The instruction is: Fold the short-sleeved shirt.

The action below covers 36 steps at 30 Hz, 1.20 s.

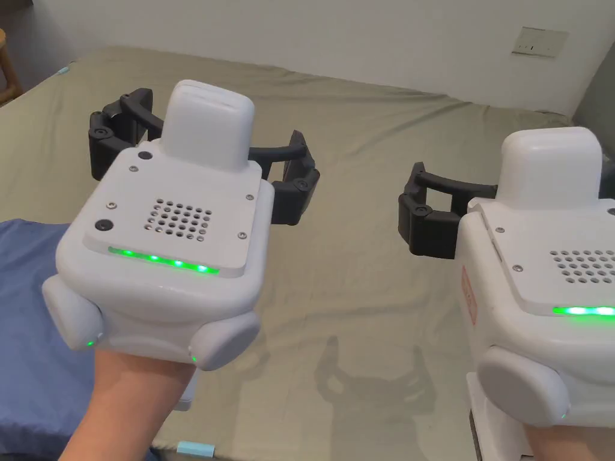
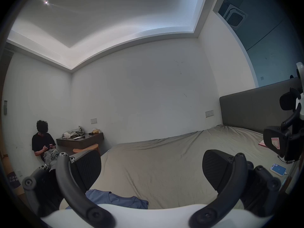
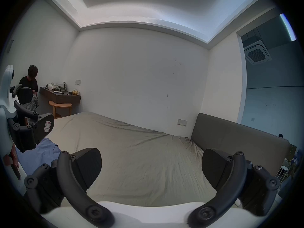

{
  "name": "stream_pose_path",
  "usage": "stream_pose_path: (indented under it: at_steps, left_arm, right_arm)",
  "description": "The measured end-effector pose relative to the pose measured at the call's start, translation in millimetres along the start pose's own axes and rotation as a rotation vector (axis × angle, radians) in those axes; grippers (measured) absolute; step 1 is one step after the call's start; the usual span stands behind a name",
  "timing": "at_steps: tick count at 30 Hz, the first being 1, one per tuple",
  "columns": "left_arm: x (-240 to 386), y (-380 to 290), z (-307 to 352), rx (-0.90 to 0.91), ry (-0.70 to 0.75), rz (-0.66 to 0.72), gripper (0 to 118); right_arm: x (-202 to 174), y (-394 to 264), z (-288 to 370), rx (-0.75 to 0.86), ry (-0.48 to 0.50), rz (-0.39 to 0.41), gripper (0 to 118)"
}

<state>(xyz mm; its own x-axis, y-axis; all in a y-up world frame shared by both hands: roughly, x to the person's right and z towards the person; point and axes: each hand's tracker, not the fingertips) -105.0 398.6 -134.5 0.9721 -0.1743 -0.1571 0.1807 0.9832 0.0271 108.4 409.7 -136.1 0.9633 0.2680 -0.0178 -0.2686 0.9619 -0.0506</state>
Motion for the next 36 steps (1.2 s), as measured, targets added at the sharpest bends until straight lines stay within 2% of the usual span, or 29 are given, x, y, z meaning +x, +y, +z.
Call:
stream_pose_path:
  at_steps: [13, 15, 16, 18, 19, 22, 24, 25, 26, 27, 28, 29, 30, 31, 33, 35, 36]
  left_arm:
    - [-4, -1, 0, -0.01, 0.006, 0.003, 118]
    - [-5, -2, -1, -0.008, 0.006, -0.006, 118]
    - [-5, -2, -1, -0.004, 0.008, -0.026, 118]
    - [-4, -3, -4, 0.027, -0.003, -0.166, 118]
    - [-2, -5, -6, 0.059, 0.01, -0.273, 118]
    - [11, -23, -9, 0.229, 0.156, -0.811, 118]
    - [17, -48, -15, 0.365, 0.256, -1.194, 118]
    - [17, -59, -17, 0.414, 0.274, -1.33, 118]
    - [18, -69, -17, 0.45, 0.277, -1.411, 118]
    - [19, -72, -16, 0.448, 0.258, -1.395, 118]
    - [20, -70, -15, 0.417, 0.243, -1.321, 118]
    - [22, -63, -14, 0.356, 0.23, -1.176, 118]
    - [18, -51, -17, 0.273, 0.235, -0.944, 118]
    - [15, -38, -17, 0.176, 0.195, -0.734, 118]
    - [-12, -9, -20, -0.065, 0.012, -0.135, 118]
    - [-46, -7, -27, -0.16, -0.135, 0.384, 118]
    - [-53, -12, -28, -0.176, -0.164, 0.542, 118]
  right_arm:
    - [2, -1, -5, -0.03, -0.016, 0.012, 118]
    - [2, -1, -6, -0.036, -0.004, 0.028, 118]
    - [3, -1, -7, -0.034, 0.033, 0.064, 118]
    - [0, 0, -6, -0.005, 0.046, 0.203, 118]
    - [-3, 0, -5, 0.017, 0.031, 0.3, 118]
    - [-19, -13, -4, 0.118, -0.082, 0.737, 118]
    - [-28, -36, -8, 0.252, -0.217, 1.073, 118]
    - [-30, -47, -11, 0.308, -0.268, 1.205, 118]
    - [-29, -57, -15, 0.352, -0.29, 1.294, 118]
    - [-28, -60, -17, 0.341, -0.255, 1.285, 118]
    - [-28, -53, -17, 0.276, -0.199, 1.202, 118]
    - [-25, -47, -17, 0.21, -0.137, 1.091, 118]
    - [-21, -37, -16, 0.147, -0.067, 0.923, 118]
    - [-16, -25, -17, 0.09, -0.02, 0.724, 118]
    - [10, -1, -22, -0.052, 0.109, 0.221, 118]
    - [40, 4, -30, -0.146, 0.226, -0.23, 118]
    - [50, 0, -33, -0.174, 0.213, -0.403, 118]
